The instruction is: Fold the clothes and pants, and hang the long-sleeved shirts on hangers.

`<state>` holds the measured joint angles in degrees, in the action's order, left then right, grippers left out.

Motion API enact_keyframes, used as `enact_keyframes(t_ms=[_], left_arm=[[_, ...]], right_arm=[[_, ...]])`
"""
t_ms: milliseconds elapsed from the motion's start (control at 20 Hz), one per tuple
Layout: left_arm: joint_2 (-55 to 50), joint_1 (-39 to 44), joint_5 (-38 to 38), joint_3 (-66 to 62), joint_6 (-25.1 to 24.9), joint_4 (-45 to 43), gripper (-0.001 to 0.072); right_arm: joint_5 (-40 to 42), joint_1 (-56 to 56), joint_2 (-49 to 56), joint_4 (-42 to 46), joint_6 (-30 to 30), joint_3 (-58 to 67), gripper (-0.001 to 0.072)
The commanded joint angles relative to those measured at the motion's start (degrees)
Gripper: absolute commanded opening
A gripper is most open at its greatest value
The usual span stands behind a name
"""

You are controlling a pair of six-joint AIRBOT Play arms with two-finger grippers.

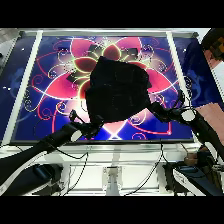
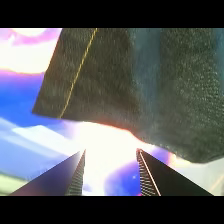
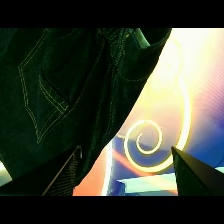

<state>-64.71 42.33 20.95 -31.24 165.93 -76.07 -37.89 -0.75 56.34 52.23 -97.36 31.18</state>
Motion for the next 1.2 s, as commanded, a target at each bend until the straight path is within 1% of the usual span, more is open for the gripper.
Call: enact_keyframes(t_ms=[0,200,250,300,450,500,550,650,750,800,850,900,1000,1150], left_arm=[[-1.9,-0.4,-5.0,0.0,7.3,-1.9,0.0341],[-4.3,-0.4,-8.6,0.0,7.3,-1.9,0.0341],[-4.5,-0.4,-9.4,0.0,7.3,-1.9,0.0341],[-4.7,-0.7,-10.1,0.0,7.3,-1.9,0.0341],[-4.7,-2.0,-10.4,0.0,7.3,-1.9,0.0341],[-4.7,-2.6,-10.6,0.0,7.3,-2.0,0.0341],[-4.7,-3.1,-10.8,0.0,7.3,-2.0,0.0341],[-4.7,-3.9,-12.3,0.0,7.2,-2.0,0.0339],[-4.7,-4.4,-13.9,0.0,7.2,-2.0,0.0337],[-4.7,-4.6,-14.4,0.0,7.2,-2.0,0.0295],[-4.7,-4.6,-14.4,0.0,7.2,-2.0,0.0148],[-4.7,-4.6,-14.4,0.0,7.2,-2.3,0.0093],[-4.7,-4.6,-14.4,0.0,7.3,-4.5,0.0095],[-4.7,-4.6,-14.5,0.0,7.3,-4.5,0.0097]], right_arm=[[0.0,0.0,0.0,-0.9,0.0,0.0,0.0636],[-2.4,0.0,0.5,-5.6,-0.1,0.0,0.0636],[-2.9,0.0,1.1,-6.5,-1.2,0.0,0.0635],[-3.0,0.0,1.9,-7.6,-2.4,0.0,0.0635],[-1.5,0.0,5.7,-10.7,-2.6,0.0,0.0619],[-0.6,0.0,7.1,-11.9,-2.6,0.0,0.0545],[0.7,0.0,8.6,-13.9,-2.6,0.0,0.0493],[2.9,0.0,11.1,-18.4,-1.4,0.0,0.0493],[3.1,0.0,13.2,-23.7,3.5,0.0,0.0493],[2.7,0.0,14.2,-25.9,5.7,0.3,0.0493],[2.8,0.0,15.0,-26.9,6.8,0.7,0.0494],[3.2,0.0,15.9,-27.4,6.9,1.4,0.0496],[5.1,0.0,17.4,-28.4,6.8,2.6,0.0499],[8.8,0.0,19.6,-30.9,6.8,4.3,0.0499]])
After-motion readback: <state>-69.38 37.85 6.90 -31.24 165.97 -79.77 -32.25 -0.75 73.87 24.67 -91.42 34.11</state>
